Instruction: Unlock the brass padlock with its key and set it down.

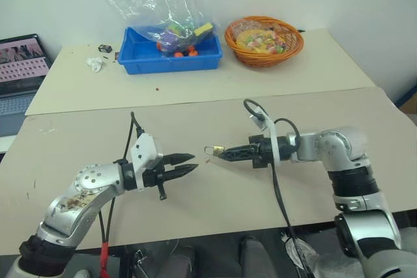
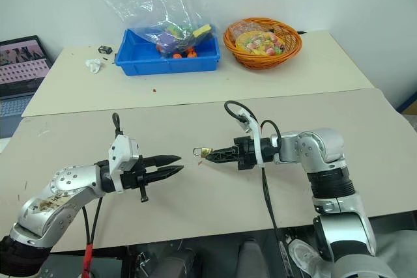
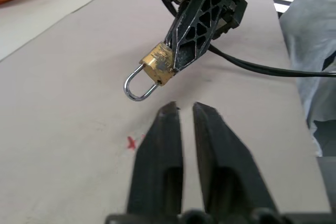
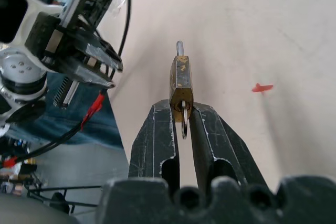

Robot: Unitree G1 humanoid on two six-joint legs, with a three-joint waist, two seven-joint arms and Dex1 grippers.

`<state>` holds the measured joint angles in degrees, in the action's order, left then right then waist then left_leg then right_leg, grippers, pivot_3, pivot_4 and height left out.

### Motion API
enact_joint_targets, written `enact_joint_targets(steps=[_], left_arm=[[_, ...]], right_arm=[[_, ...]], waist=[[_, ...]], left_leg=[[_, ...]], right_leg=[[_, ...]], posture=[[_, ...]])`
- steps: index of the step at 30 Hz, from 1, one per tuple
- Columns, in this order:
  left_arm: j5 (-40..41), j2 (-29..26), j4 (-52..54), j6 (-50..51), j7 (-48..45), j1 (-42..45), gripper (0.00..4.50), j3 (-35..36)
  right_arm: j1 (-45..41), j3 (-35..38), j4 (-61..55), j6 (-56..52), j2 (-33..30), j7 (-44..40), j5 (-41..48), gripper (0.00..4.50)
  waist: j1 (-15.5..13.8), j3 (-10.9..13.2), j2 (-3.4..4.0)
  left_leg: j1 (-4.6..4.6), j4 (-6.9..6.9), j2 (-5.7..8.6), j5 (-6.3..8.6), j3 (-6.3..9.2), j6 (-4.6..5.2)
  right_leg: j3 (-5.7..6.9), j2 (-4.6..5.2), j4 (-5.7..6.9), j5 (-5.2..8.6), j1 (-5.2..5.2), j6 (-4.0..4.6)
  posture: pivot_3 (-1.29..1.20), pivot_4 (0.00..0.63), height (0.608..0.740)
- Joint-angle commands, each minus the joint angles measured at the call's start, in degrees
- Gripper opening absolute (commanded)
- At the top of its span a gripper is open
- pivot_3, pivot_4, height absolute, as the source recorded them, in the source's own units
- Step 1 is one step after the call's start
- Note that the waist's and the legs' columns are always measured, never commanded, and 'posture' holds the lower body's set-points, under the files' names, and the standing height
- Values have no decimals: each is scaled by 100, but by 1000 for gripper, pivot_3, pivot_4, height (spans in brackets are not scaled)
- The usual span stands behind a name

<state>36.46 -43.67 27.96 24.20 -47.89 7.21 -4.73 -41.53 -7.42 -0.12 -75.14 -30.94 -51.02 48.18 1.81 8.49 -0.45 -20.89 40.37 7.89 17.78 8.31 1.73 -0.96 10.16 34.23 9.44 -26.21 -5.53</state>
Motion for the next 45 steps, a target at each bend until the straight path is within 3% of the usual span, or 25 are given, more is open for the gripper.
enact_joint_targets(steps=[1, 14, 45], left_arm=[[346, 23, 316, 305, -69, 95, 9, 183], [446, 165, 382, 619, 39, 93, 9, 357], [338, 383, 412, 786, 197, 196, 9, 344]], right_arm=[[-175, -101, -274, 266, 11, -268, -40, 0], [-48, -195, -479, 419, -44, -492, -156, 0], [105, 263, -1398, -37, -72, -345, 705, 0]], waist=[[-11, 0, 0], [-96, 0, 0], [-108, 0, 0]], left_leg=[[0, 0, -1, 0, 0, 0], [0, 0, -1, 0, 0, -1], [0, 0, -2, 0, -1, -1]], right_leg=[[0, 0, -7, 0, 0, 0], [0, 0, -11, -1, 1, 1], [0, 0, -12, -1, 1, 2]], posture=[[0, 150, 740], [0, 150, 740], [0, 150, 740]])
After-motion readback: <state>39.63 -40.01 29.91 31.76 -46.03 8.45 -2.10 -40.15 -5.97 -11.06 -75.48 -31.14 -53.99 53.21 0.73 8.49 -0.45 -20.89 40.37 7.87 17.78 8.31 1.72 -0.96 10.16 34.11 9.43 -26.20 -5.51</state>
